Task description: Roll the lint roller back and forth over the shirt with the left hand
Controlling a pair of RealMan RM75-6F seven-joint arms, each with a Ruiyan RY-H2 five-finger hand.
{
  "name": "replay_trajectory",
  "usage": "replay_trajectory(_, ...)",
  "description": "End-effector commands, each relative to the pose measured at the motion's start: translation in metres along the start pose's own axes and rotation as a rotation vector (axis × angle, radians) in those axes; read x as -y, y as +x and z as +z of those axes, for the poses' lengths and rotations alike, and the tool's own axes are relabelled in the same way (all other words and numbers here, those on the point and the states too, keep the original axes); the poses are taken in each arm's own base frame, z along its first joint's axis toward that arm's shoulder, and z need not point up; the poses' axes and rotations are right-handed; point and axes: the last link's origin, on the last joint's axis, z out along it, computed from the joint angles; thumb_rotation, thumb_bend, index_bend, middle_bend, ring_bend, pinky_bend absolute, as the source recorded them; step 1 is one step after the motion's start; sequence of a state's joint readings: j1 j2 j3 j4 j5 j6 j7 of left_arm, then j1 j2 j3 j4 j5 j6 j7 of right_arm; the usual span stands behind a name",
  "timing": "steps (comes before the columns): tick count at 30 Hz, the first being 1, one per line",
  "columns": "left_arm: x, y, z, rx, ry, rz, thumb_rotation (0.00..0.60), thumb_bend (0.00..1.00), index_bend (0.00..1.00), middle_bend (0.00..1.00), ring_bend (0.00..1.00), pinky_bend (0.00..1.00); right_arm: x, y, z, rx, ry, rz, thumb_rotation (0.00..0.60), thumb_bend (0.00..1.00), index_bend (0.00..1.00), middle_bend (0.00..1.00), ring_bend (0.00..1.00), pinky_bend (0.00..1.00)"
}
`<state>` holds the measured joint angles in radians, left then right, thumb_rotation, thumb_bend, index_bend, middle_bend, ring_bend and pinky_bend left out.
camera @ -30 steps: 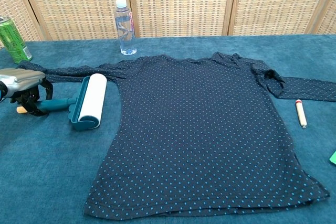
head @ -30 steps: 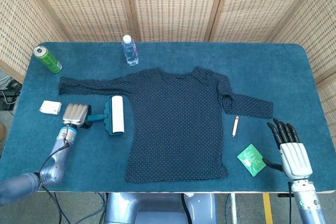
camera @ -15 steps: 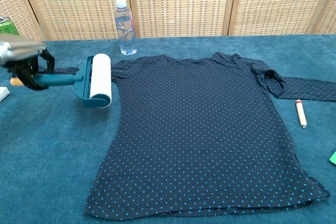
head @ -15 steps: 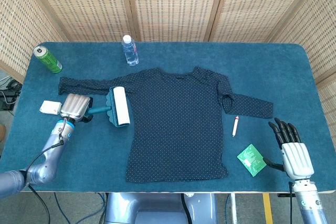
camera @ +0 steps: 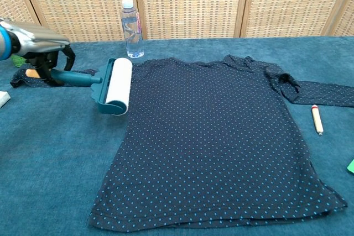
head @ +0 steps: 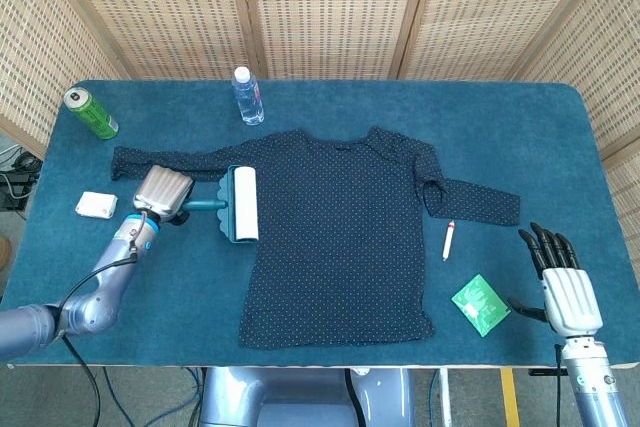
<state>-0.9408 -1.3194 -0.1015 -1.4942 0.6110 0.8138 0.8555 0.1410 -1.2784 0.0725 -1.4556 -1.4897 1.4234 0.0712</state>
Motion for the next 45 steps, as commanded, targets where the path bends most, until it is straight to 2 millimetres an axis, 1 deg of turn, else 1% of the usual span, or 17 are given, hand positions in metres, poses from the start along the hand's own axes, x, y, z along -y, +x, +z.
replay_trajectory(1, -0.011, 0.001, 0.008, 0.004, -0.015, 0.029, 0.6, 0.54, 0.87, 0.89, 0.71, 0.66, -0.002, -0.002, 0.003, 0.006, -0.012, -0.006, 0.6, 0.03, 0.0, 0.0, 0.0, 0.0)
replay_trajectory(8, -0.038, 0.003, 0.025, 0.016, -0.042, 0.066, 0.6, 0.54, 0.87, 0.89, 0.71, 0.66, -0.007, -0.004, 0.006, 0.015, -0.034, -0.014, 0.6, 0.03, 0.0, 0.0, 0.0, 0.0)
replay_trajectory(11, -0.062, 0.002, 0.035, 0.022, -0.069, 0.117, 0.6, 0.54, 0.87, 0.89, 0.72, 0.66, -0.01, -0.003, 0.007, 0.009, -0.047, -0.009, 0.6, 0.03, 0.0, 0.0, 0.0, 0.0)
replay_trajectory(23, -0.099, 0.014, 0.047, 0.02, -0.089, 0.155, 0.6, 0.54, 0.87, 0.89, 0.72, 0.66, -0.014, -0.003, 0.009, 0.017, -0.058, 0.006, 0.6, 0.03, 0.0, 0.0, 0.0, 0.0)
replay_trajectory(28, -0.125, 0.028, 0.052, 0.006, -0.112, 0.17, 0.6, 0.54, 0.87, 0.89, 0.71, 0.66, -0.017, -0.002, 0.01, 0.02, -0.064, 0.019, 0.6, 0.03, 0.0, 0.0, 0.0, 0.0)
replay_trajectory(29, -0.135, 0.033, 0.053, -0.001, -0.119, 0.173, 0.6, 0.54, 0.87, 0.89, 0.71, 0.66, -0.018, -0.002, 0.011, 0.02, -0.067, 0.025, 0.6, 0.03, 0.0, 0.0, 0.0, 0.0)
replay_trajectory(33, -0.152, 0.042, 0.054, -0.005, -0.125, 0.181, 0.6, 0.54, 0.87, 0.89, 0.72, 0.66, -0.018, -0.001, 0.011, 0.018, -0.068, 0.033, 0.6, 0.03, 0.0, 0.0, 0.0, 0.0)
replay_trajectory(37, -0.18, 0.054, 0.056, -0.012, -0.143, 0.191, 0.6, 0.54, 0.87, 0.89, 0.72, 0.66, -0.019, -0.001, 0.011, 0.022, -0.067, 0.037, 0.6, 0.03, 0.0, 0.0, 0.0, 0.0)
replay_trajectory(41, -0.195, 0.059, 0.058, -0.008, -0.146, 0.197, 0.6, 0.54, 0.87, 0.89, 0.71, 0.66, -0.02, -0.001, 0.011, 0.025, -0.067, 0.039, 0.6, 0.03, 0.0, 0.0, 0.0, 0.0)
replay_trajectory(42, -0.203, 0.061, 0.058, -0.008, -0.153, 0.201, 0.6, 0.54, 0.87, 0.89, 0.71, 0.66, -0.02, -0.001, 0.011, 0.028, -0.068, 0.039, 0.6, 0.03, 0.0, 0.0, 0.0, 0.0)
replay_trajectory(45, -0.212, 0.062, 0.058, -0.001, -0.151, 0.205, 0.6, 0.54, 0.87, 0.89, 0.72, 0.66, -0.02, -0.001, 0.011, 0.03, -0.068, 0.041, 0.6, 0.03, 0.0, 0.0, 0.0, 0.0)
